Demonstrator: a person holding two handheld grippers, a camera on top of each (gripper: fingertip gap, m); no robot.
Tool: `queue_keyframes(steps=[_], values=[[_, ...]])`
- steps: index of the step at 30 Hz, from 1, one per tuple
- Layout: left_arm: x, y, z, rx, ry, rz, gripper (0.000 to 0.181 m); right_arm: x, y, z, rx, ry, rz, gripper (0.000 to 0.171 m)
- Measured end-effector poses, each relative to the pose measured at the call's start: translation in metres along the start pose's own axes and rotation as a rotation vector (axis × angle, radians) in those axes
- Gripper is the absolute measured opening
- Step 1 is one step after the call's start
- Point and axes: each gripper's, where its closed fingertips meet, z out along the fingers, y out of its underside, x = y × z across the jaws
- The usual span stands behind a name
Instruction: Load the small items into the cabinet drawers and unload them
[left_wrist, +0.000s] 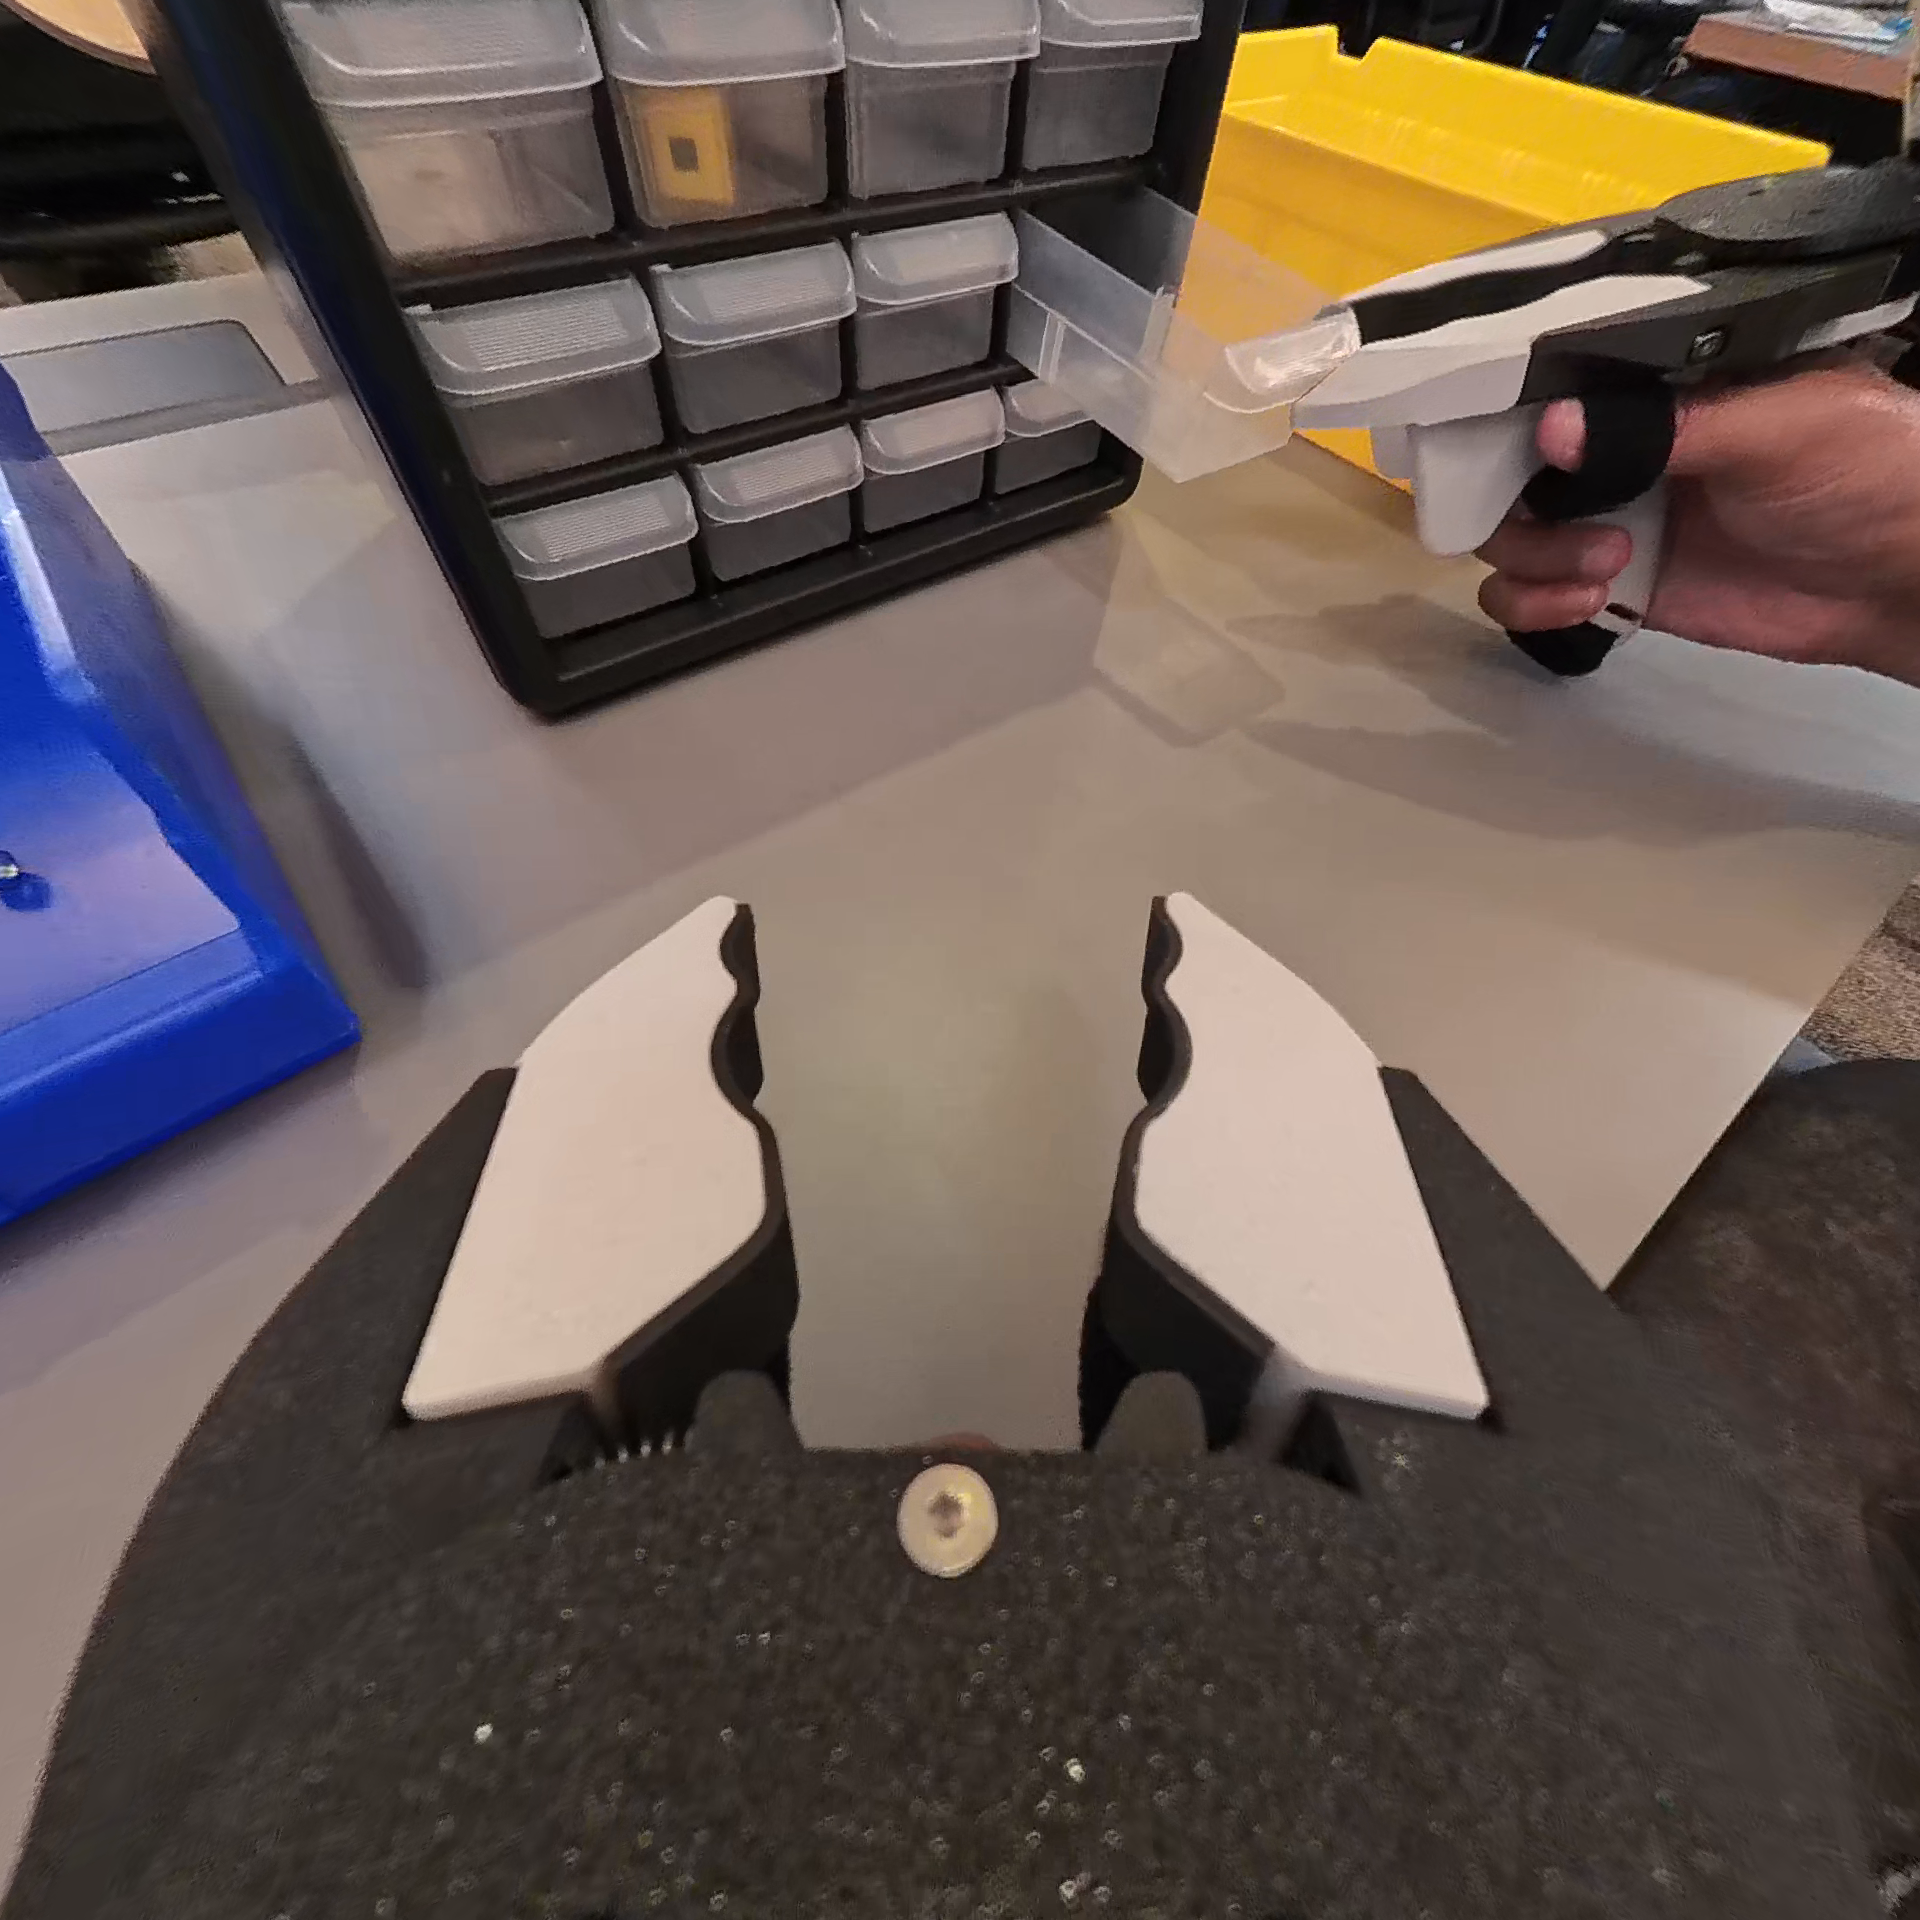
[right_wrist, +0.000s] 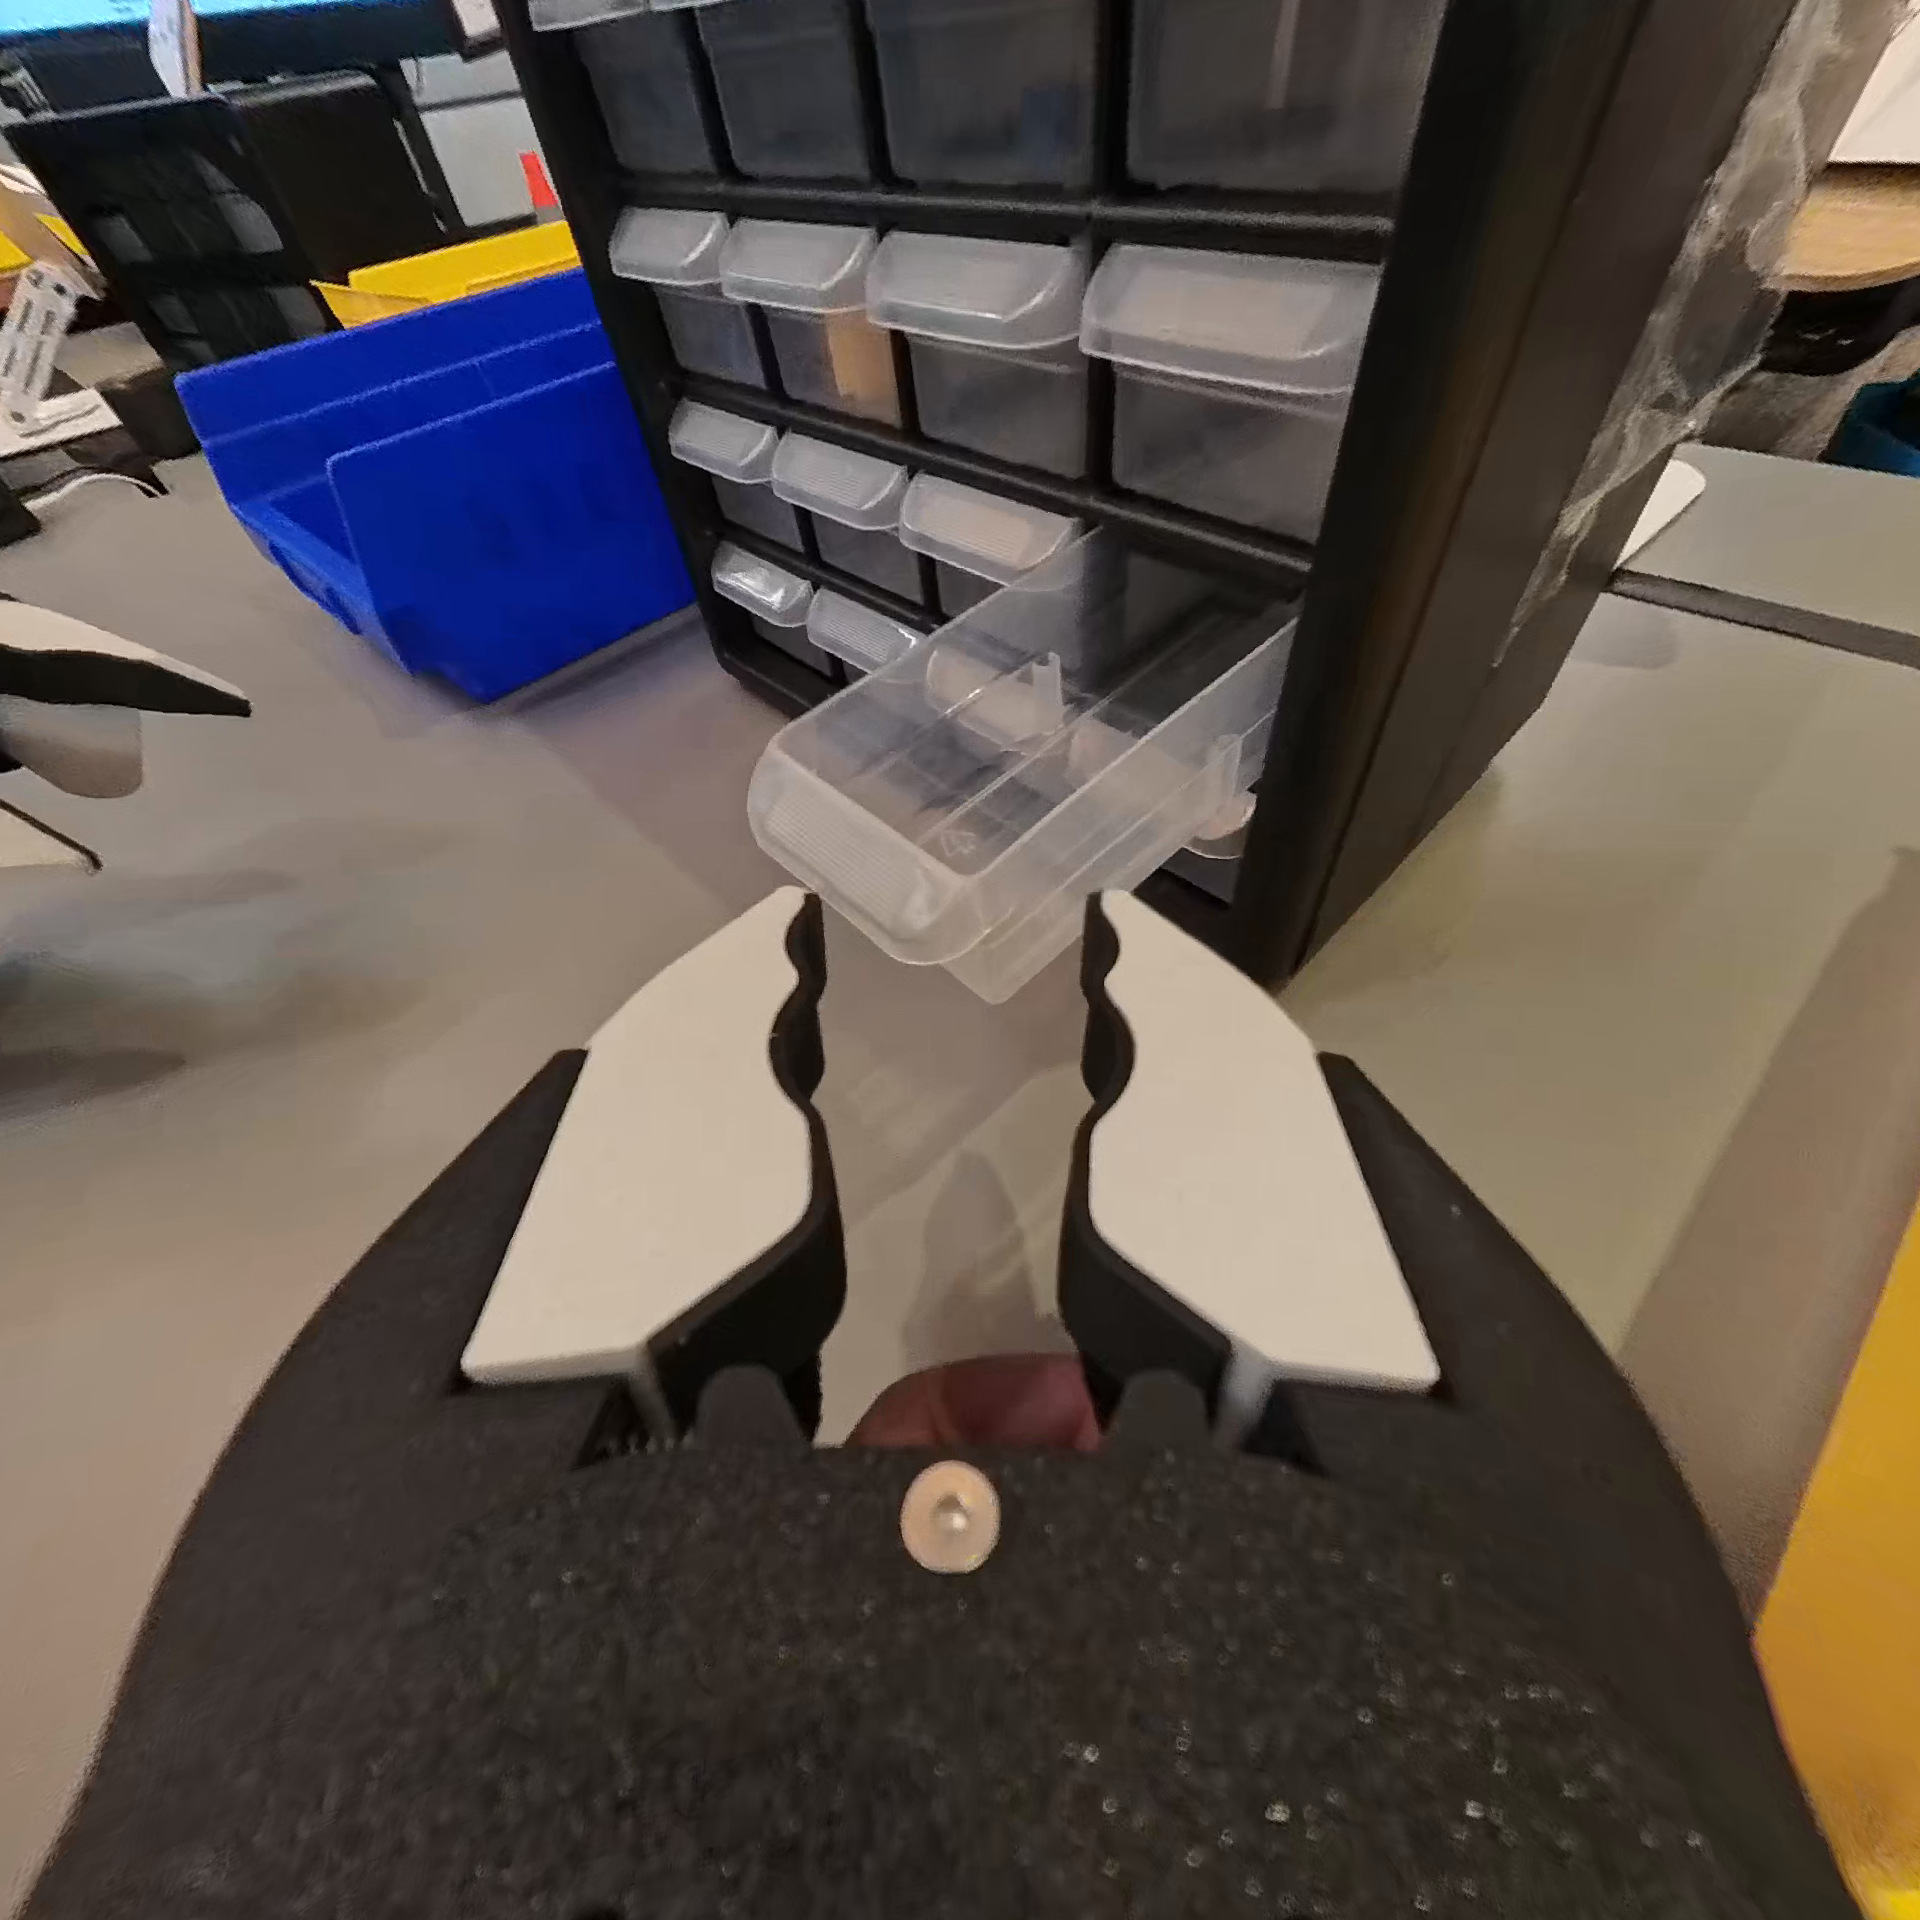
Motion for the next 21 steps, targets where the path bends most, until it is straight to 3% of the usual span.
queue_keyframes(steps=[4, 7, 11, 15, 21], values=[[-0.002, -0.001, -0.001, 0.008, -0.009, 0.005, 0.071, -0.003, 0.001, 0.000, 0.010, -0.043, 0.019, 0.044], [-0.003, -0.001, -0.001, 0.007, -0.005, -0.009, 0.071, -0.012, -0.004, -0.005, 0.052, -0.122, 0.021, 0.056], [-0.003, 0.000, 0.000, -0.001, -0.003, -0.008, 0.071, -0.001, -0.012, -0.002, 0.073, -0.093, 0.118, 0.072], [0.000, 0.001, 0.001, -0.005, 0.007, -0.007, 0.071, 0.006, -0.011, 0.009, 0.047, -0.048, 0.126, 0.078], [0.000, 0.001, 0.001, -0.006, 0.006, -0.008, 0.070, -0.001, -0.008, 0.018, 0.043, -0.065, 0.128, 0.076]])
